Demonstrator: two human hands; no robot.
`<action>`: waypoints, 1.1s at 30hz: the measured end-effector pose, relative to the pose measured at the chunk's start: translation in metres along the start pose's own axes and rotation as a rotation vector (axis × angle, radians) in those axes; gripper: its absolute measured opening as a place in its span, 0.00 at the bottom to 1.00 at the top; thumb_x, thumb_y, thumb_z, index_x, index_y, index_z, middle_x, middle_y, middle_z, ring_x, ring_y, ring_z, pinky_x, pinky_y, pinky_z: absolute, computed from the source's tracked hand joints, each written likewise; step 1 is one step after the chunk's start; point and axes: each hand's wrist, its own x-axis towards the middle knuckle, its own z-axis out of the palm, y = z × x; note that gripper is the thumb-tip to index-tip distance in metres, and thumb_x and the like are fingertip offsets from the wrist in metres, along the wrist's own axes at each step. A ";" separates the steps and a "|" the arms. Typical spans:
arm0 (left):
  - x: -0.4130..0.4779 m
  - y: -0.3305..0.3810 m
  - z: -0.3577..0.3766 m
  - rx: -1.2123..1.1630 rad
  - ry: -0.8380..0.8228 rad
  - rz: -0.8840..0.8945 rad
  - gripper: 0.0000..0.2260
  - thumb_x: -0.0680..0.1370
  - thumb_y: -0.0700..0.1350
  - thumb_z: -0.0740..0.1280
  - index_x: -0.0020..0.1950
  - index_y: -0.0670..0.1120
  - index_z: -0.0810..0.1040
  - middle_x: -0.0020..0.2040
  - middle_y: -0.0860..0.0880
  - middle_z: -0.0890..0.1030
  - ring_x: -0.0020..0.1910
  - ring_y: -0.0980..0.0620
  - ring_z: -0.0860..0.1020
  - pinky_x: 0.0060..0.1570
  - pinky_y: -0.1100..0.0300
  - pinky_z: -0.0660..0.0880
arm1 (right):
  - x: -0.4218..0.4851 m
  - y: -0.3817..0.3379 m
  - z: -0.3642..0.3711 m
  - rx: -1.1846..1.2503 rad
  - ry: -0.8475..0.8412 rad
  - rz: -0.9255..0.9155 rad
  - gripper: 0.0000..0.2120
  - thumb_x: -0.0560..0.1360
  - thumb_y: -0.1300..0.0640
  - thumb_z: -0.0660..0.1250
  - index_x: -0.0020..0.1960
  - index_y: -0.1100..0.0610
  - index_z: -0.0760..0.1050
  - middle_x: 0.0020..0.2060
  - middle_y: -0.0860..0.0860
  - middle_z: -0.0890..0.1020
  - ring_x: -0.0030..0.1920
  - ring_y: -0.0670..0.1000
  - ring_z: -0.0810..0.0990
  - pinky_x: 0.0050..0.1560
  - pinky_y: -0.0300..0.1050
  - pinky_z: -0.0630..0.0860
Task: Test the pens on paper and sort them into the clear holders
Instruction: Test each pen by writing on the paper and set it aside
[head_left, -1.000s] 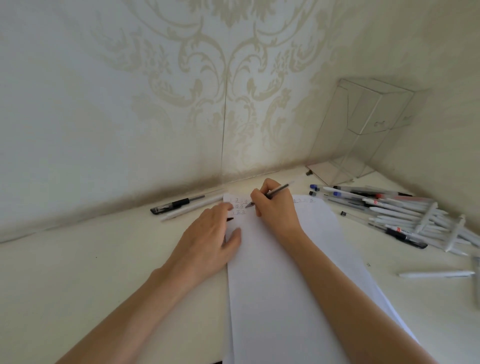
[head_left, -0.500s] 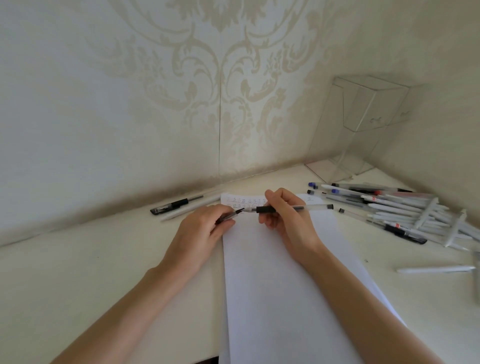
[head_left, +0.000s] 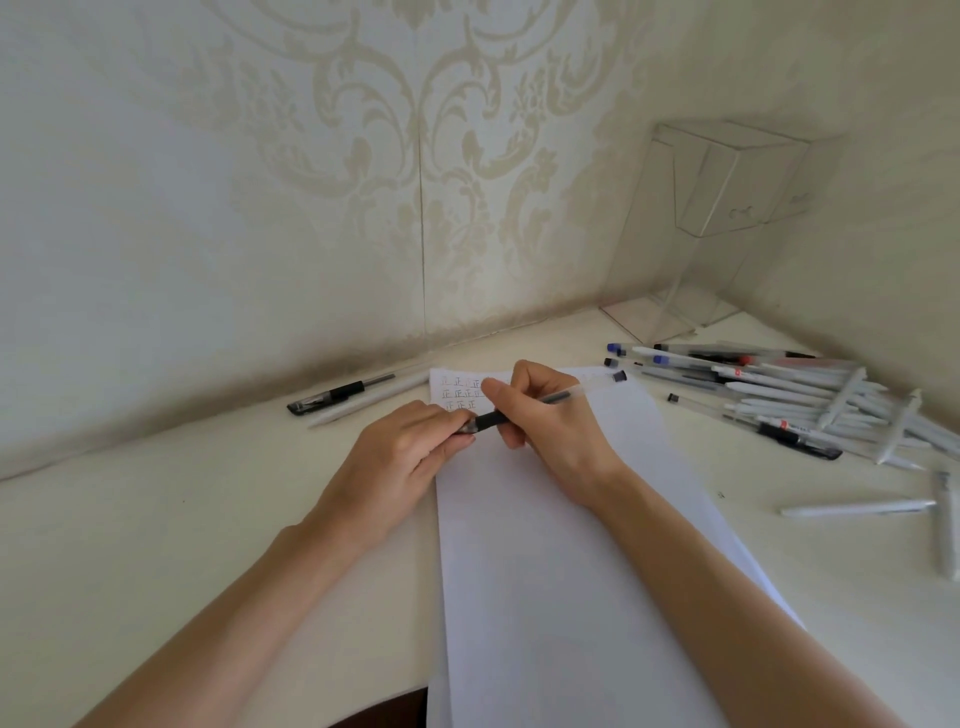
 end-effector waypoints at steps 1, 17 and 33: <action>0.000 0.000 0.000 -0.004 -0.011 -0.021 0.07 0.77 0.49 0.59 0.52 0.49 0.74 0.39 0.49 0.78 0.39 0.52 0.73 0.38 0.57 0.69 | 0.000 -0.001 0.000 -0.003 -0.023 -0.002 0.17 0.77 0.60 0.66 0.31 0.58 0.65 0.21 0.50 0.72 0.25 0.46 0.67 0.29 0.35 0.64; -0.001 -0.029 -0.028 0.644 0.291 -0.437 0.08 0.72 0.42 0.67 0.49 0.42 0.79 0.51 0.41 0.76 0.50 0.39 0.71 0.48 0.47 0.66 | -0.003 -0.001 -0.024 -0.440 0.105 0.039 0.04 0.77 0.51 0.64 0.49 0.50 0.76 0.40 0.48 0.81 0.41 0.45 0.77 0.44 0.37 0.71; -0.003 0.001 0.010 0.261 -0.282 -0.049 0.32 0.74 0.69 0.48 0.60 0.50 0.77 0.60 0.55 0.75 0.58 0.55 0.72 0.56 0.61 0.67 | -0.025 -0.009 -0.137 -1.645 0.480 0.128 0.08 0.79 0.61 0.59 0.52 0.61 0.76 0.52 0.58 0.79 0.56 0.60 0.71 0.54 0.51 0.64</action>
